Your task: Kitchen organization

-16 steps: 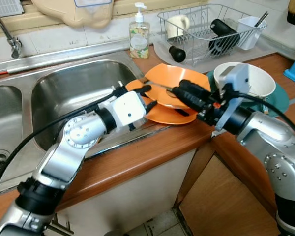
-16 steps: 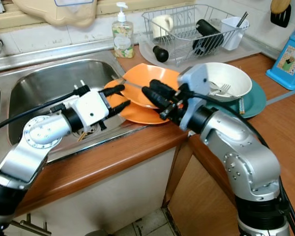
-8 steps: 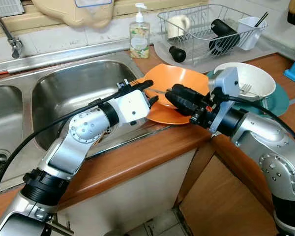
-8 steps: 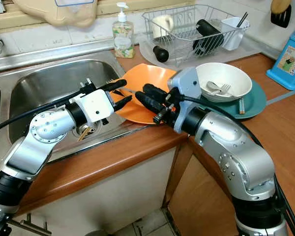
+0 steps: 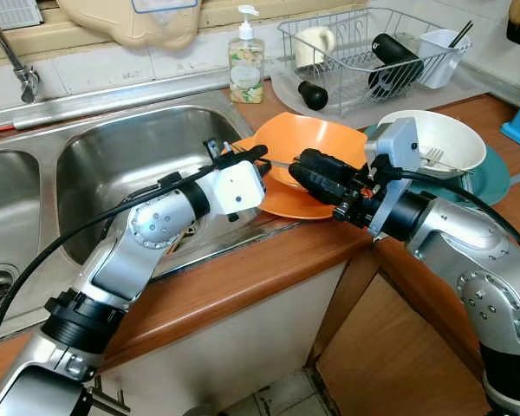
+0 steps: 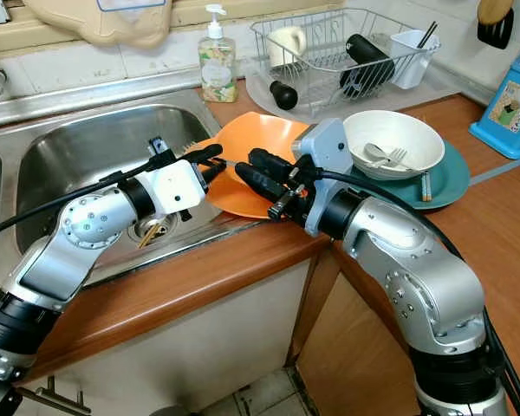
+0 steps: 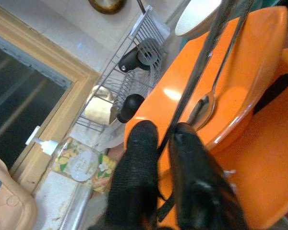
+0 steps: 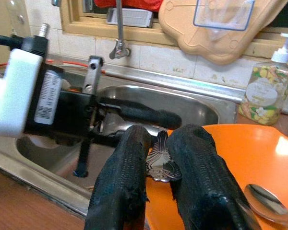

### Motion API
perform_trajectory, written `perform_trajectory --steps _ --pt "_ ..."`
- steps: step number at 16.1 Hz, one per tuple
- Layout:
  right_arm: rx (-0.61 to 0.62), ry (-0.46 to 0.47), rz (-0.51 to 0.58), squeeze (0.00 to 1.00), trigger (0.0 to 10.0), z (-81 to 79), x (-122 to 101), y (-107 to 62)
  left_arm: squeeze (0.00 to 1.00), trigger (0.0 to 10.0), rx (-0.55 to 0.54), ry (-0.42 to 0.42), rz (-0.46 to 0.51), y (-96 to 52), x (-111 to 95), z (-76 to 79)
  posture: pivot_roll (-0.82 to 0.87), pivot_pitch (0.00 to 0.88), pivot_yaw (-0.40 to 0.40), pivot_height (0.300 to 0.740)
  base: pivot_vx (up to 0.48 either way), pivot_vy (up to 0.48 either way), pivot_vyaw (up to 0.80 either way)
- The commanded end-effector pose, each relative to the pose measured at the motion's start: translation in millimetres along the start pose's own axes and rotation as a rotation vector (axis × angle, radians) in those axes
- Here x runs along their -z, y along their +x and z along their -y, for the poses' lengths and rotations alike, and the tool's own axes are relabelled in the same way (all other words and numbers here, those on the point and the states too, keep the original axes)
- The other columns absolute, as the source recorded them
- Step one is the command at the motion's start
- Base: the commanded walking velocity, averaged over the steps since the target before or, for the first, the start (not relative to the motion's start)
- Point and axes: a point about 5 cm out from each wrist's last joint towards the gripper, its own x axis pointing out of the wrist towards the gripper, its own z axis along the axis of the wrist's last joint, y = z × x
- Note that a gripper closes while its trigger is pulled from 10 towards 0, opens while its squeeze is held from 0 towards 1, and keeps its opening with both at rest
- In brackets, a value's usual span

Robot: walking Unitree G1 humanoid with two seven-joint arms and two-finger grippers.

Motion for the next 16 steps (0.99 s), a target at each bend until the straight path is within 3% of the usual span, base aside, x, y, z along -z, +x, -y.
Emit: perform_trajectory --steps 1,3,4,5,6,7,8,10,11,14,16 --pt "-0.044 -0.014 0.011 0.0 4.9 -5.8 -6 2.1 0.0 0.0 -0.006 0.018 -0.004 1.5 0 -1.8 -0.06 0.0 0.049 0.74 0.0 0.0 0.0" --pt "-0.049 -0.009 0.012 0.0 4.9 -6.2 -6 2.3 0.0 0.0 -0.012 0.034 -0.015 1.1 2 -2.3 -0.06 0.0 0.048 0.74 0.0 0.0 0.0" --pt "-0.055 -0.007 0.012 0.0 5.5 -6.7 -7 2.7 0.0 0.0 -0.015 0.041 -0.019 1.0 3 -2.6 -0.06 0.0 0.044 0.74 0.0 0.0 0.0" --pt "-0.059 -0.006 0.012 0.0 7.4 -7.2 -7 3.2 0.0 0.0 -0.02 0.05 -0.022 0.6 4 -3.6 -0.06 0.0 0.043 0.74 0.0 0.0 0.0" --pt "-0.061 -0.004 0.011 0.0 10.0 -7.4 -7 3.5 0.0 0.0 -0.024 0.056 -0.023 0.5 4 -4.3 -0.06 0.0 0.042 0.74 0.0 0.0 0.0" --pt "-0.053 0.002 0.011 0.0 10.0 -6.8 -7 4.2 0.0 0.0 -0.026 0.063 -0.022 0.1 4 -4.9 -0.06 0.0 0.042 0.74 0.0 0.0 0.0" --pt "-0.046 0.014 0.018 1.0 10.0 -6.0 -7 5.0 0.0 0.0 -0.024 0.075 -0.024 -0.9 5 -5.5 -0.06 0.0 0.04 0.74 0.0 0.0 0.0" --pt "-0.041 0.006 0.022 1.0 10.0 -5.4 -8 5.5 0.0 0.0 -0.022 0.09 -0.034 -3.4 7 -6.7 -0.06 0.0 0.039 0.74 0.0 0.0 0.0" --pt "-0.035 -0.012 0.02 0.0 10.0 -5.1 -7 5.0 0.0 0.0 -0.039 0.105 -0.078 -10.6 16 -14.3 -0.06 0.0 0.038 0.74 0.0 0.0 0.0" --pt "-0.054 -0.031 0.002 0.0 10.0 -8.5 -3 1.9 0.0 0.0 -0.083 0.13 -0.158 -22.5 31 -29.5 -0.05 0.0 0.038 0.74 0.0 0.0 0.0" --pt "-0.073 -0.055 -0.036 0.0 10.0 -14.3 6 0.8 0.0 0.0 -0.102 0.128 -0.305 -33.9 54 -38.9 -0.06 0.0 0.041 0.74 0.0 0.0 0.0"
